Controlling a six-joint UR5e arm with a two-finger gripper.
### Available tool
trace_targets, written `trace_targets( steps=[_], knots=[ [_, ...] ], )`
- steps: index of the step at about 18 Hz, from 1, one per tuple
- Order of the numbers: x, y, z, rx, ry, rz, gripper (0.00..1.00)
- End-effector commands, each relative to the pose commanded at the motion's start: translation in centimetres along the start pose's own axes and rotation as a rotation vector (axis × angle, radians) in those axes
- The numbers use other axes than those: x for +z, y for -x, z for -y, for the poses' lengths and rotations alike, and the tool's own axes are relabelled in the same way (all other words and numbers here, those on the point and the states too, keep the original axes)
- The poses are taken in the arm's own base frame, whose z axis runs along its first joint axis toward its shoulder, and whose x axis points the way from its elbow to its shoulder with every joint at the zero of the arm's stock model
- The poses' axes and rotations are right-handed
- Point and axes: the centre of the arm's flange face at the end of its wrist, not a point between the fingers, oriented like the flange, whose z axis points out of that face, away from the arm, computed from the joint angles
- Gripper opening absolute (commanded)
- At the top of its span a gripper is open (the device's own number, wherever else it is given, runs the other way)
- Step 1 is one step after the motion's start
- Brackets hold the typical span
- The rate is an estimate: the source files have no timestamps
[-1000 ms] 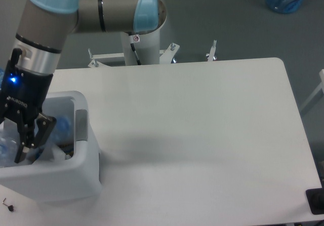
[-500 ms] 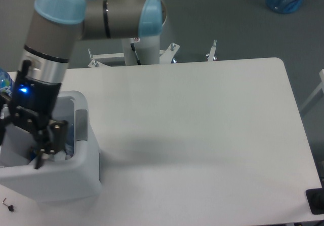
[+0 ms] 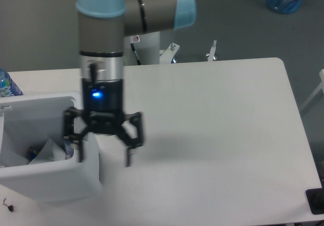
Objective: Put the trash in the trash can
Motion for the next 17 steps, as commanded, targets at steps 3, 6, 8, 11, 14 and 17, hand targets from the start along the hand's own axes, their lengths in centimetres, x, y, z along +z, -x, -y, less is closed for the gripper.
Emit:
trace_targets(
  steps=[3, 6, 8, 11, 14, 17],
  knots=[
    [-1.5, 1.4, -2.0, 0.176, 0.134, 0.01, 1.0],
    [-4.2, 3.7, -3.2, 0.332, 0.227, -0.022, 1.0],
    [-6.3, 5.4, -4.1, 0.335, 0.25, -0.014, 1.0],
    [-8.9, 6.3, -6.1, 0.45, 0.294, -0.039, 1.0],
    [-10.5, 6.8, -7.5, 0.506, 0.297, -0.045, 1.0],
    [-10.6, 6.8, -7.5, 0.5, 0.294, -0.045, 1.0]
  ],
)
